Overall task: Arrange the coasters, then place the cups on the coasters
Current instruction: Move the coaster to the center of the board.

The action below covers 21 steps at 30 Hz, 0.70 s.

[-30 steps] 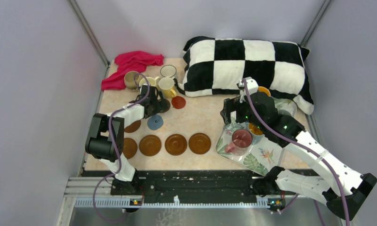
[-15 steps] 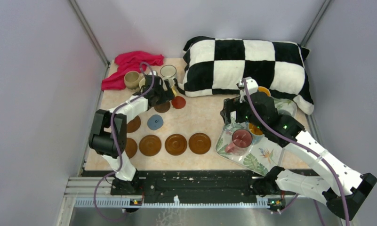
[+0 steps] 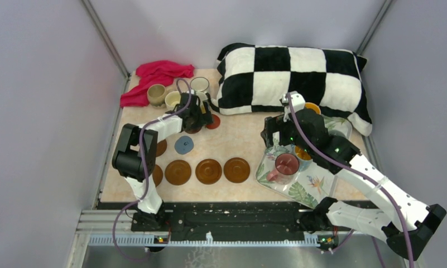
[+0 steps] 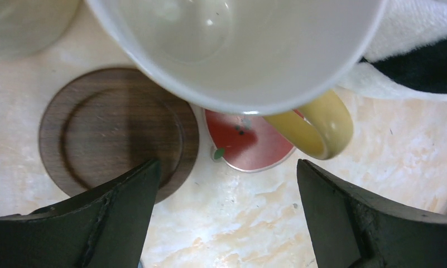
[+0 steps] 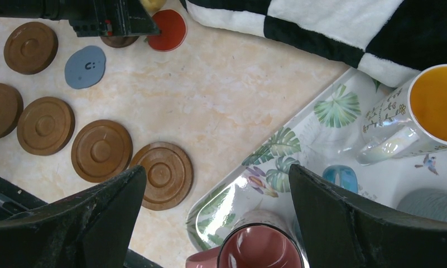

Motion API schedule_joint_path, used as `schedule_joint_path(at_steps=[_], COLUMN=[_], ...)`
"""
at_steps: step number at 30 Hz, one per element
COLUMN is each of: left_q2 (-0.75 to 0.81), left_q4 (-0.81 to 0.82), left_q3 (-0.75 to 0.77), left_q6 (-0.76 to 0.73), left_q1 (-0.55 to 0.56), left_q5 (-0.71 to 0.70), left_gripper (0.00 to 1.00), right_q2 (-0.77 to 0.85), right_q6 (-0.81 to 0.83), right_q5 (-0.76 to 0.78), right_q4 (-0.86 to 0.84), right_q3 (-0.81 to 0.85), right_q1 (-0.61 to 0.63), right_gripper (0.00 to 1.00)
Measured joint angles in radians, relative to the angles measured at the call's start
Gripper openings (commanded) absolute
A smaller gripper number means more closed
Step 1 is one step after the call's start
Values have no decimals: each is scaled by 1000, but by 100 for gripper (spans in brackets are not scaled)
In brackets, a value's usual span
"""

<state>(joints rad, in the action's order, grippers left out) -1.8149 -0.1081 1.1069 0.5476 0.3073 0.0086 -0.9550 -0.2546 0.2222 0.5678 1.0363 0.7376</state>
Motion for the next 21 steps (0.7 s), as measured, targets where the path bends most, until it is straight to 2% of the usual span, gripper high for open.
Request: schedule_joint_path(at_steps=[21], left_q2=[98], left_q4=[53], left_q3=[-136], left_q6=[29], left_q1=[140], left_q5=[-15], left_gripper=[98], right_q2=[-16], right_q6=[0], right_q5=[-10], right_q4=[-3], right_q3=[0], right_q1=[0], right_gripper=[99])
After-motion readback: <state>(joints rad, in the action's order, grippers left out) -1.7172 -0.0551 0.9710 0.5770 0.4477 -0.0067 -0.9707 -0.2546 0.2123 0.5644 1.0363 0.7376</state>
